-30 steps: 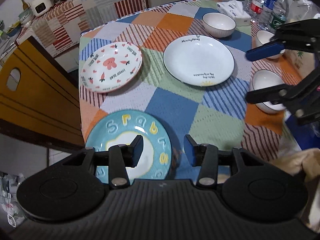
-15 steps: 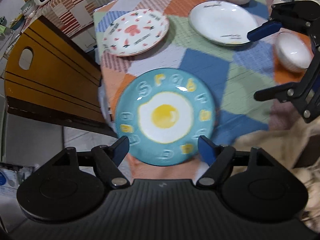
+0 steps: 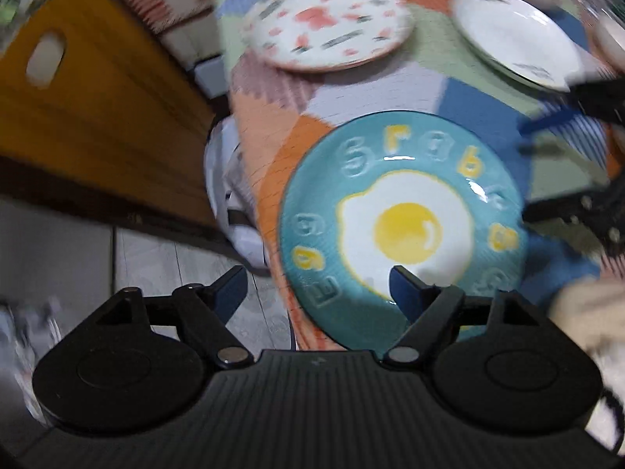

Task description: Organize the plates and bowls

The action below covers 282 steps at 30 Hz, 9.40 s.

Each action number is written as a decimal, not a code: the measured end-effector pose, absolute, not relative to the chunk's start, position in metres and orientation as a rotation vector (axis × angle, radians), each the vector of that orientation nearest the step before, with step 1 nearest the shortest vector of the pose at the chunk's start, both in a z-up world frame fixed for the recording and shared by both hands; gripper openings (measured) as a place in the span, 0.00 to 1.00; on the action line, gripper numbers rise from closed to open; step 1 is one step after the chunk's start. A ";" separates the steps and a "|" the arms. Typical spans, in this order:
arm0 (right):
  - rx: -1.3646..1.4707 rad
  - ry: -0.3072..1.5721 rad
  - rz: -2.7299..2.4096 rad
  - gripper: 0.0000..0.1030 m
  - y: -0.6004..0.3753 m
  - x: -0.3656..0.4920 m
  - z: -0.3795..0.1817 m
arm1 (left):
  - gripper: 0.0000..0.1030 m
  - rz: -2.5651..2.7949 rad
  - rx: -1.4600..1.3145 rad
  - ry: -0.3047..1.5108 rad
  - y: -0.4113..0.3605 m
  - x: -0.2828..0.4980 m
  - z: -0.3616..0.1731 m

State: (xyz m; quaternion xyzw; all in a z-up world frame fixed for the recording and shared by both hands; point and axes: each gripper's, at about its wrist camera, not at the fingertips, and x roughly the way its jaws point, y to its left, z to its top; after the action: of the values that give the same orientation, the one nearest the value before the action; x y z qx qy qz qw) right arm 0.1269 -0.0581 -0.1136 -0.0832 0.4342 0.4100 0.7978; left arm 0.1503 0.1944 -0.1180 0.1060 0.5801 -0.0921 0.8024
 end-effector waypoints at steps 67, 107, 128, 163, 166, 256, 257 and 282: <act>0.089 0.891 0.487 0.18 -0.221 0.191 -0.068 | 0.24 -0.451 0.019 1.217 0.052 0.265 -0.107; -0.379 1.042 0.130 0.35 -0.204 0.237 -0.119 | 0.24 -0.482 -0.012 1.386 -0.009 0.316 -0.156; -0.177 0.903 0.303 0.46 -0.184 0.201 -0.035 | 0.23 -0.479 0.043 1.189 0.058 0.258 -0.062; 0.189 1.027 0.592 0.86 -0.089 0.380 -0.095 | 0.74 -0.144 -0.150 1.014 0.208 0.328 -0.078; 0.154 1.080 0.596 0.84 -0.078 0.383 -0.114 | 0.74 -0.103 -0.202 1.029 0.210 0.342 -0.102; 0.157 1.144 0.385 0.22 -0.271 0.251 -0.107 | 0.24 -0.305 -0.079 1.147 0.007 0.292 -0.128; 0.159 1.157 0.379 0.22 -0.270 0.251 -0.108 | 0.24 -0.307 -0.080 1.158 0.007 0.294 -0.129; -0.168 1.248 0.161 0.32 -0.222 0.260 -0.108 | 0.25 -0.271 0.051 1.209 -0.019 0.301 -0.143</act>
State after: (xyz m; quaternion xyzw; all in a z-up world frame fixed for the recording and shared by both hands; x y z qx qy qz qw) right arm 0.2600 -0.2217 -0.1077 -0.0783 0.5829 0.0754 0.8052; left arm 0.3011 -0.0192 -0.1433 0.0237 0.5663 -0.1269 0.8140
